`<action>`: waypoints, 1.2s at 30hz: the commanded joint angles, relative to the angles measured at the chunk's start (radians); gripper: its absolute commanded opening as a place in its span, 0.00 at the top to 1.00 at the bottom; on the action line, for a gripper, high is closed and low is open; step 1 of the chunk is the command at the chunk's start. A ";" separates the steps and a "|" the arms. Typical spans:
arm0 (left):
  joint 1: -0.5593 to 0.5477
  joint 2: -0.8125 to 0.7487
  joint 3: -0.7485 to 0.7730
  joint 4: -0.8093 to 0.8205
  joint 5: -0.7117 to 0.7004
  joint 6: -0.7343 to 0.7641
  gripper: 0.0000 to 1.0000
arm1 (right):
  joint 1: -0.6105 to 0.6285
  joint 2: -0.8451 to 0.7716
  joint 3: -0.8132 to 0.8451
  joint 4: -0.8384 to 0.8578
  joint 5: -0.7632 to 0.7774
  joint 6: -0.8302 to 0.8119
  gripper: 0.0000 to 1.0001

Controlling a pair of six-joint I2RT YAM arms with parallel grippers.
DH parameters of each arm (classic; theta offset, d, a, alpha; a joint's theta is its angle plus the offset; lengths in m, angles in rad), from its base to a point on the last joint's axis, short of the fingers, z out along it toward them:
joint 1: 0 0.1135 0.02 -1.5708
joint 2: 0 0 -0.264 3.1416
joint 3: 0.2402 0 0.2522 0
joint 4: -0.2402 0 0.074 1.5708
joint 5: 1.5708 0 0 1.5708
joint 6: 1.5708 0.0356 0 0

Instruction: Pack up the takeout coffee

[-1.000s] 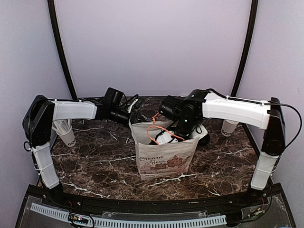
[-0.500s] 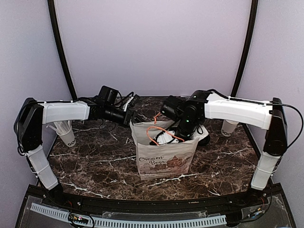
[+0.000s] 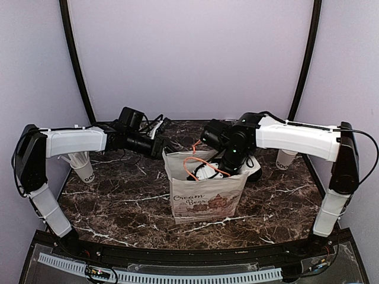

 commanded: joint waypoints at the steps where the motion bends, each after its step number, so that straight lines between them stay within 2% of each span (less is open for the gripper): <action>1: -0.005 -0.055 -0.007 -0.025 -0.010 -0.008 0.51 | 0.005 0.061 -0.021 -0.120 -0.026 0.022 0.41; 6: -0.008 -0.059 -0.005 -0.050 -0.023 -0.003 0.51 | 0.012 0.036 0.009 -0.125 -0.013 0.021 0.36; 8: -0.009 -0.061 -0.006 -0.061 -0.028 -0.001 0.51 | 0.015 0.028 0.018 -0.128 -0.009 0.021 0.30; 9: -0.009 -0.062 -0.007 -0.065 -0.030 -0.001 0.51 | 0.016 0.026 0.023 -0.131 -0.009 0.021 0.23; 10: -0.010 -0.065 -0.007 -0.069 -0.035 -0.001 0.51 | 0.018 0.024 0.031 -0.137 -0.011 0.020 0.05; 11: -0.010 -0.065 -0.008 -0.070 -0.037 -0.001 0.51 | 0.018 0.023 0.042 -0.145 -0.015 0.019 0.02; 21: -0.011 -0.061 -0.004 -0.076 -0.046 -0.003 0.51 | 0.025 0.001 0.181 -0.217 -0.013 0.019 0.01; 30: -0.013 -0.063 0.051 -0.115 -0.043 0.027 0.51 | 0.030 -0.029 0.193 -0.228 -0.036 0.001 0.01; 36: -0.013 -0.132 0.098 -0.168 -0.067 0.064 0.50 | 0.029 -0.054 0.237 -0.259 -0.066 -0.024 0.01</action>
